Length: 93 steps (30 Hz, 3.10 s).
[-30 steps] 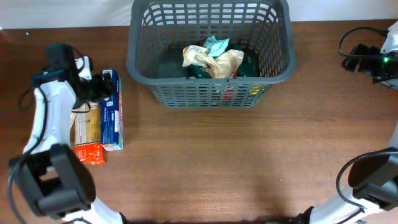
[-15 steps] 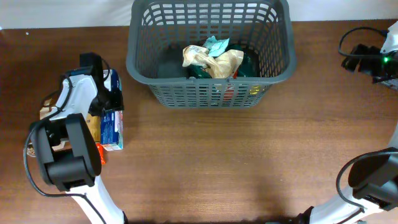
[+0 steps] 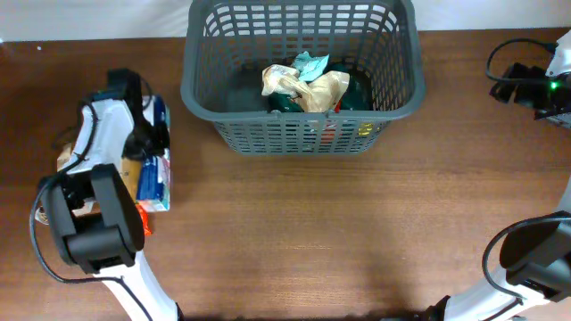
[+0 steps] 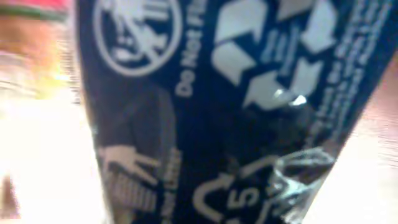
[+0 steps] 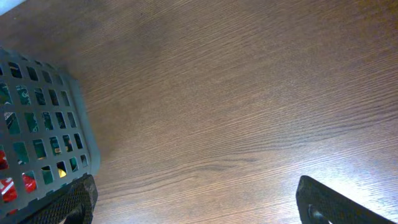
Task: Pack container
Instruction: 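Lift the blue box with the left gripper and drop it into the basket, then grasp the red-topped snack bar pack with the left gripper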
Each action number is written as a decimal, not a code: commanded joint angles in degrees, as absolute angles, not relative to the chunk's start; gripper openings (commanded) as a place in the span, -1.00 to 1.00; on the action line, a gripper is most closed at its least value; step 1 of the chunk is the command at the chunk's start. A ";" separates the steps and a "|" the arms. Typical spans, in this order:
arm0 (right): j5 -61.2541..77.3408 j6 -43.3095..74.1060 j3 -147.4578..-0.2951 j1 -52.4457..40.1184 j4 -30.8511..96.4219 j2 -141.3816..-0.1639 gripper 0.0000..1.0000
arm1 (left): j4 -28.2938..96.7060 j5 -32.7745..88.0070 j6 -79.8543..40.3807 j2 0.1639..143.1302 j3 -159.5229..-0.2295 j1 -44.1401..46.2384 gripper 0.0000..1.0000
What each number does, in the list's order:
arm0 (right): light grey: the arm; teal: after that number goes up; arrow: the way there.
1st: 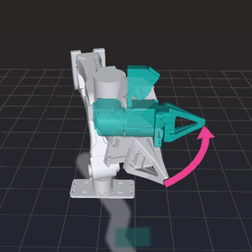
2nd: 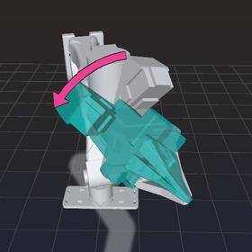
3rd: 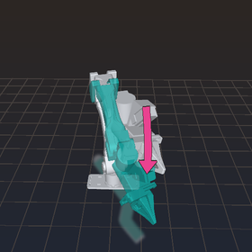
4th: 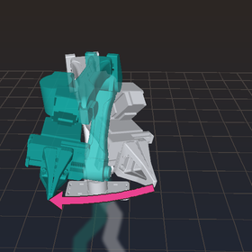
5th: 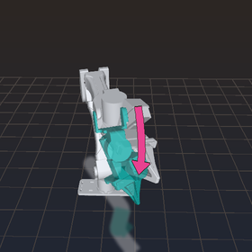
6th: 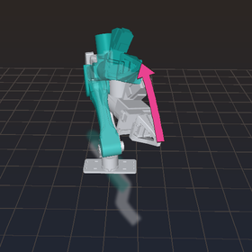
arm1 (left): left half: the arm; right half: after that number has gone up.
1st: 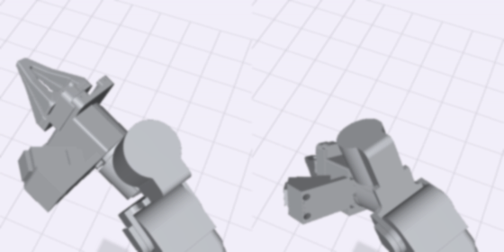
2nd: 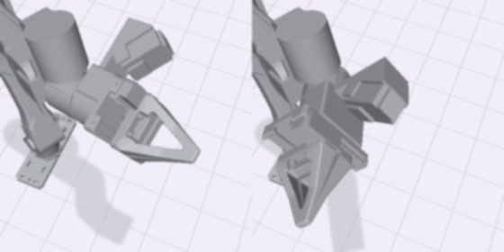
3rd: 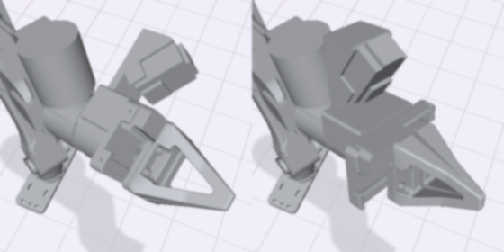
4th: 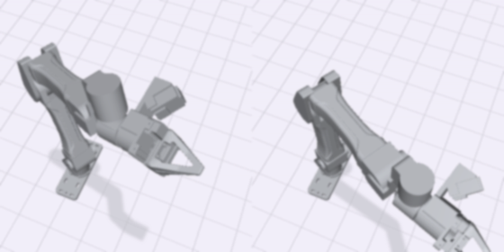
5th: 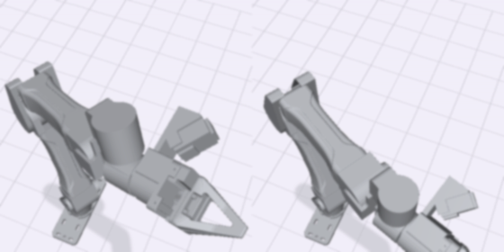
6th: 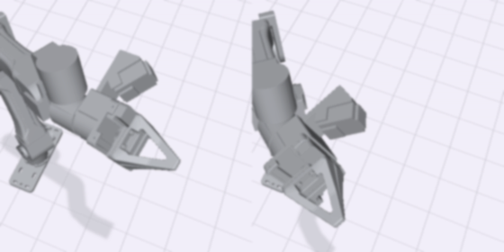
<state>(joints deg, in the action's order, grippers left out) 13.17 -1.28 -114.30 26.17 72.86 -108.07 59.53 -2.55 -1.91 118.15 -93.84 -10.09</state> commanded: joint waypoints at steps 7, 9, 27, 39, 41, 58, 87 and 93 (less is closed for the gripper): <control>13.45 -0.78 -114.13 26.11 72.79 -107.20 0.98 | 68.64 -2.79 4.14 117.99 -138.82 -10.20 -0.97; 13.45 -0.78 -114.13 26.11 72.79 -107.20 0.98 | 68.58 2.09 11.79 117.99 -148.79 -9.17 -0.96; 13.45 -0.78 -114.13 26.11 72.79 -107.20 0.98 | 71.00 12.01 67.35 124.62 -158.39 19.07 -0.98; 13.45 -0.78 -114.13 26.11 72.79 -107.20 0.98 | 70.78 7.44 58.59 137.62 -155.02 20.10 0.99; 13.45 -0.78 -114.13 26.11 72.79 -107.20 0.98 | 70.76 3.46 50.98 136.77 -156.83 20.10 0.99; 13.45 -0.78 -114.13 26.11 72.79 -107.20 0.98 | 90.24 -7.84 16.43 111.26 -159.65 -5.10 0.80; 13.45 -0.78 -114.13 26.11 72.79 -107.20 0.98 | 58.92 -8.40 6.00 128.07 -92.77 -17.80 0.96; 13.45 -0.78 -114.13 26.11 72.79 -107.20 0.98 | 59.29 -6.42 6.02 129.25 -92.16 -17.80 -0.81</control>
